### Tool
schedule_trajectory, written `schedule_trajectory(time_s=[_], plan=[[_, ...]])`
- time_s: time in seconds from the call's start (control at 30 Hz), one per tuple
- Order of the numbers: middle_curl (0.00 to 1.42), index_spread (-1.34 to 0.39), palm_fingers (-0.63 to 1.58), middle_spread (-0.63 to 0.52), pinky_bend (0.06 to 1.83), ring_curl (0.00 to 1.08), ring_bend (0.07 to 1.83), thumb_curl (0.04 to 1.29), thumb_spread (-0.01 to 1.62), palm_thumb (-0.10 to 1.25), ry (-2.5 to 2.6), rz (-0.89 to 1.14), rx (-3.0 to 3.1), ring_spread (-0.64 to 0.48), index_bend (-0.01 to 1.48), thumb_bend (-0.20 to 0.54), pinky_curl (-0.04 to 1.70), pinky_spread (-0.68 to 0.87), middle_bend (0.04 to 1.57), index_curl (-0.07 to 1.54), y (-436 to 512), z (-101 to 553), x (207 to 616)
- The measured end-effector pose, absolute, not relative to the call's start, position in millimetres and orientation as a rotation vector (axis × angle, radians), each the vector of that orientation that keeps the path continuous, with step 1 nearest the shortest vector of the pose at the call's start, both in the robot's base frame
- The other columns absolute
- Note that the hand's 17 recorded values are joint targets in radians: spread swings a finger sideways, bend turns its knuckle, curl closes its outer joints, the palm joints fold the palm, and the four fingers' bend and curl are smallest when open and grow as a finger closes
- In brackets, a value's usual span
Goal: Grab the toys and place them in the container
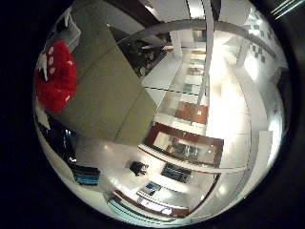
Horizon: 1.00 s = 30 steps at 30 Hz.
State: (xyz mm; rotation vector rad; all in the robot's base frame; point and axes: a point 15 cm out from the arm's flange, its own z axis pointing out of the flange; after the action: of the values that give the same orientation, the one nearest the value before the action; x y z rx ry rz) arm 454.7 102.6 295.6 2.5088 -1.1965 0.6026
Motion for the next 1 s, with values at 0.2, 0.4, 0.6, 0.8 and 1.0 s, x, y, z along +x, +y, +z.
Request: schedule_trajectory(time_s=[0.2,0.4,0.6,0.8,1.0], plan=[[0.49,-0.36,0.39,-0.35,0.19,0.09,0.16,0.35,0.89,1.04,-1.221,0.463,2.608,-0.03,1.38,-0.019,0.07,0.27,0.52,0.56,154,285,427],[0.5,-0.36,0.4,-0.36,0.2,0.09,0.16,0.36,0.9,1.05,-1.215,0.352,2.705,-0.04,1.37,-0.017,0.08,0.28,0.52,0.56,202,277,403],[0.51,-0.36,0.43,-0.38,0.19,0.09,0.17,0.36,0.9,1.05,-1.219,0.254,2.784,-0.07,1.34,-0.019,0.07,0.28,0.54,0.55,237,280,385],[0.53,-0.36,0.45,-0.39,0.19,0.1,0.17,0.36,0.9,1.05,-1.276,0.192,2.885,-0.09,1.32,-0.02,0.06,0.28,0.57,0.55,272,294,387],[0.54,-0.37,0.47,-0.42,0.19,0.11,0.17,0.37,0.89,1.06,-1.26,0.214,2.957,-0.11,1.3,-0.019,0.05,0.28,0.57,0.56,303,295,394]])
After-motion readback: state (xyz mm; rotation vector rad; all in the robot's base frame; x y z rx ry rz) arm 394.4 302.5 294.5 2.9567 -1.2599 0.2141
